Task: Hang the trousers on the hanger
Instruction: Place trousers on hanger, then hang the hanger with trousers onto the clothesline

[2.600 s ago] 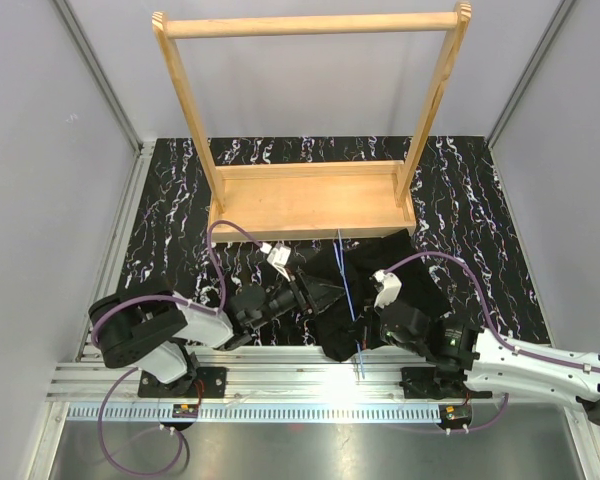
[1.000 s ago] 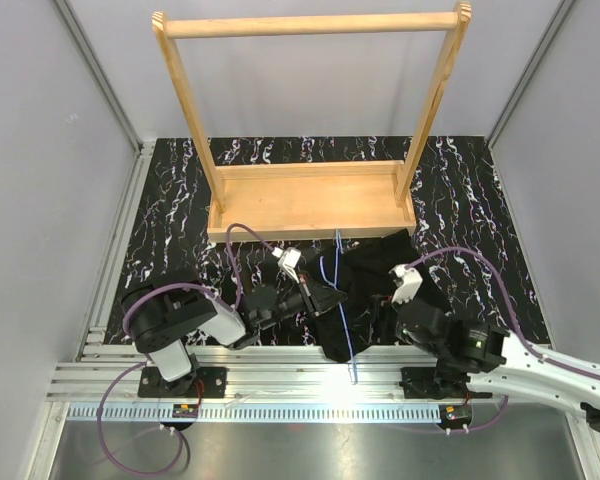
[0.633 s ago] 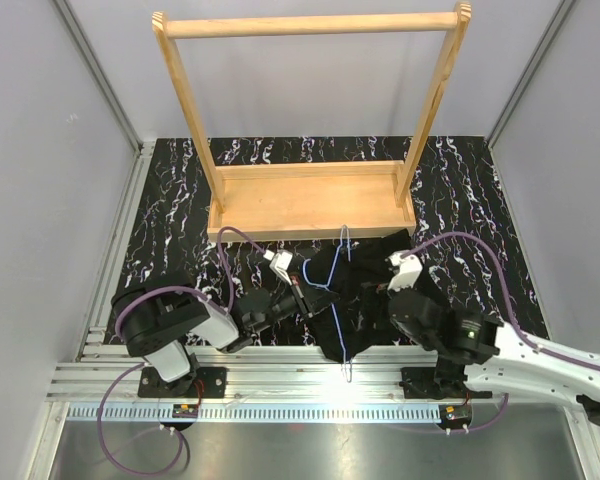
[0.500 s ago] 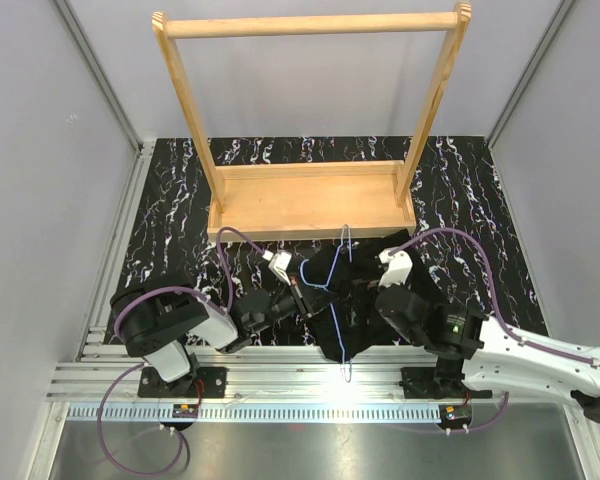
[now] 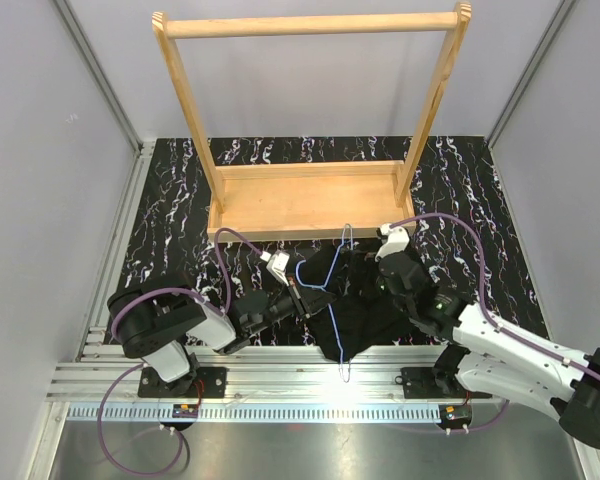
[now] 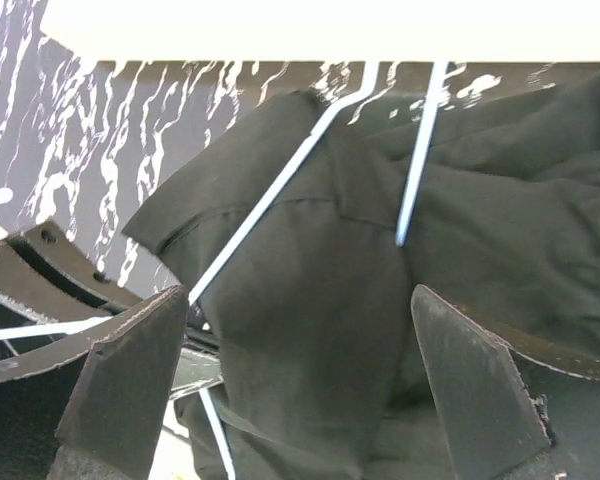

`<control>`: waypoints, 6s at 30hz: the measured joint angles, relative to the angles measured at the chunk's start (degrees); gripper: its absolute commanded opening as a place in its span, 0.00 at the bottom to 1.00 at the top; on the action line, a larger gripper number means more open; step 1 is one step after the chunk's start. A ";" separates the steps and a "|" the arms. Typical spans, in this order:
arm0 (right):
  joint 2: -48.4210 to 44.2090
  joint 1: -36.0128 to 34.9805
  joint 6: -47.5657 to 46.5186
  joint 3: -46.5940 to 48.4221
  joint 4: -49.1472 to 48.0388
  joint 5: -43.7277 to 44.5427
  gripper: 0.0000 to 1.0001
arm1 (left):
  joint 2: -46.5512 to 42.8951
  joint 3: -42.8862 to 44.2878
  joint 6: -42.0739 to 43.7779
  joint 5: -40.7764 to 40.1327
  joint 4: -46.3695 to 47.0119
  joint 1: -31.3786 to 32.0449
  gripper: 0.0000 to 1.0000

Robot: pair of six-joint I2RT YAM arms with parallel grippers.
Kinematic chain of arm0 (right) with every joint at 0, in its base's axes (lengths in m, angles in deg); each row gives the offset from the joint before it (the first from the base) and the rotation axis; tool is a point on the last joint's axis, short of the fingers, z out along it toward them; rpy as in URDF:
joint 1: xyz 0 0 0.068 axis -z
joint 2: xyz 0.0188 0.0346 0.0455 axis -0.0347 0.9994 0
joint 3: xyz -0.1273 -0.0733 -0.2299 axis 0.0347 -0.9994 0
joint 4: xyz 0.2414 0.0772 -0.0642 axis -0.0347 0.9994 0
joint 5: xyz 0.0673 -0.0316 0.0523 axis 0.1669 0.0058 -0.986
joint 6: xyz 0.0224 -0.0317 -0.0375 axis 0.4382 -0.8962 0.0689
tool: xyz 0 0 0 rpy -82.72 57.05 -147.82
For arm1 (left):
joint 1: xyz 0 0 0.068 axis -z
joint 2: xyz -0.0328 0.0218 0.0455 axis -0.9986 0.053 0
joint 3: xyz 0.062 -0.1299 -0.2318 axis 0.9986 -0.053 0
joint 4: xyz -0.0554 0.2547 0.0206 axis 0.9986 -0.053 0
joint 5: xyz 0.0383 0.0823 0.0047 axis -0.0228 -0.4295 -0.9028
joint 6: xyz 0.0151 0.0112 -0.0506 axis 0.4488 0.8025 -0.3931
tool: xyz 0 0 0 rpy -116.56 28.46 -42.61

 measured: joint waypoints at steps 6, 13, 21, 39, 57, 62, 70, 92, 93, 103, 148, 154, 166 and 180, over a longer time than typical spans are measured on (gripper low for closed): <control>0.63 0.02 0.33 -2.58 -3.28 -4.04 1.00 | 0.00 0.00 0.00 -0.20 -0.04 0.02 0.00; 0.85 0.02 1.66 -6.84 -5.16 -5.75 1.00 | 0.00 0.00 0.04 -0.22 -0.17 0.02 0.00; 5.64 0.31 1.97 -7.61 -10.73 -5.90 0.65 | -0.20 0.00 0.02 -0.31 -0.66 0.02 0.00; 0.70 0.33 0.96 -1.51 -0.59 -7.30 0.00 | -3.02 -5.97 -3.28 -8.57 0.33 0.00 0.00; -14.10 0.35 -0.87 7.08 24.02 5.66 0.00 | -4.46 -7.19 -8.70 -14.93 0.87 0.02 0.00; -11.32 0.50 -1.01 5.90 23.58 8.00 0.00 | -16.17 -7.15 -4.66 -15.23 -4.81 0.02 0.00; -1.20 6.54 -0.96 5.64 19.45 7.80 0.00 | -40.09 2.19 8.37 -16.76 -35.28 0.00 0.00; 8.33 18.91 0.11 12.15 18.67 9.51 0.91 | -44.15 12.55 16.68 -16.96 -67.01 -1.33 0.00; 7.41 19.04 0.11 12.15 18.93 9.62 0.92 | -44.52 12.83 16.79 -16.98 -67.78 -1.44 0.00; 1.99 19.10 1.14 9.14 19.56 9.55 0.92 | -45.59 23.80 20.74 -13.29 -85.15 -7.43 0.00; 13.31 19.21 -2.03 4.66 2.58 -3.21 0.91 | 0.39 117.63 31.65 17.81 -118.66 -49.86 0.00; 15.21 19.21 -3.30 4.96 1.29 -3.58 0.91 | 6.45 120.06 27.41 20.09 -116.39 -52.63 0.00; 19.98 19.21 -4.59 6.54 -1.64 -5.57 0.91 | 10.23 119.93 22.88 20.70 -113.70 -55.45 0.00; 19.91 19.21 -4.90 6.54 -2.16 -6.29 0.91 | 2.45 104.21 26.93 19.43 -107.06 -55.93 0.35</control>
